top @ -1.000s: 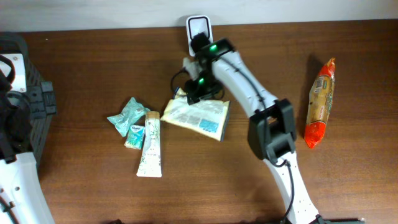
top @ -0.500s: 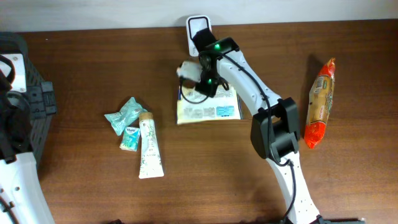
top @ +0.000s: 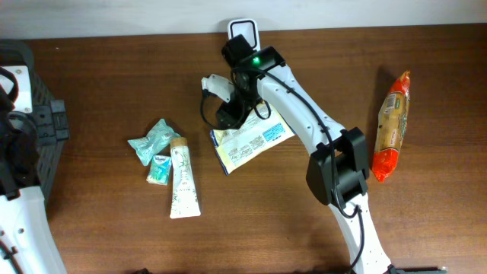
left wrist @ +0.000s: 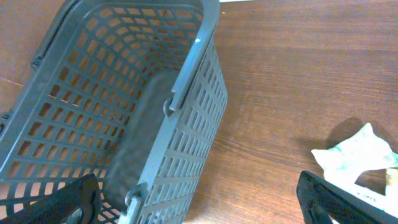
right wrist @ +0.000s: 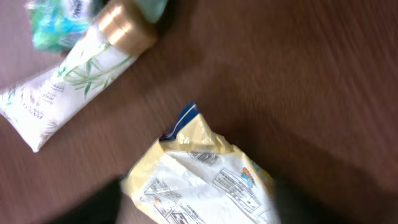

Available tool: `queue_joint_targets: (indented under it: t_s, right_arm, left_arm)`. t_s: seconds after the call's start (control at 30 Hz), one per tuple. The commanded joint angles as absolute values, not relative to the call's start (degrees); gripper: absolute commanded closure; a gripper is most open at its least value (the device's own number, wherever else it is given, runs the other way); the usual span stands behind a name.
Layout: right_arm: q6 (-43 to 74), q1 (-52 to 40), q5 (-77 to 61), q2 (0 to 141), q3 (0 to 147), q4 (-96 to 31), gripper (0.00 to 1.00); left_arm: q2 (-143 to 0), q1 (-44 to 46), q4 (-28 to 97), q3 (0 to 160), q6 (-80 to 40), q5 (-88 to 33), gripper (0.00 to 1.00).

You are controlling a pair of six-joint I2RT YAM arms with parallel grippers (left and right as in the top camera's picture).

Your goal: Scan the item barcode

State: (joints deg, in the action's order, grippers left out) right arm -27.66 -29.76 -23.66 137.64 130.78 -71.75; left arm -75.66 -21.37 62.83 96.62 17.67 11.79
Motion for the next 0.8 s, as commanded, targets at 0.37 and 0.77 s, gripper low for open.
queue_joint_targets:
  t_s: [0.37,0.77]
  right_arm:
    - [24.49,-28.97,-9.85,137.45,100.49,-45.98,0.48]
    - [19.42,-30.74,3.68,136.94,122.3,-62.87,0.45]
  left_arm:
    - [-75.61,-21.54,62.7,96.84,18.31,11.35,0.01]
    - [-75.61,-21.54,62.7,96.84,18.31,11.35,0.01]
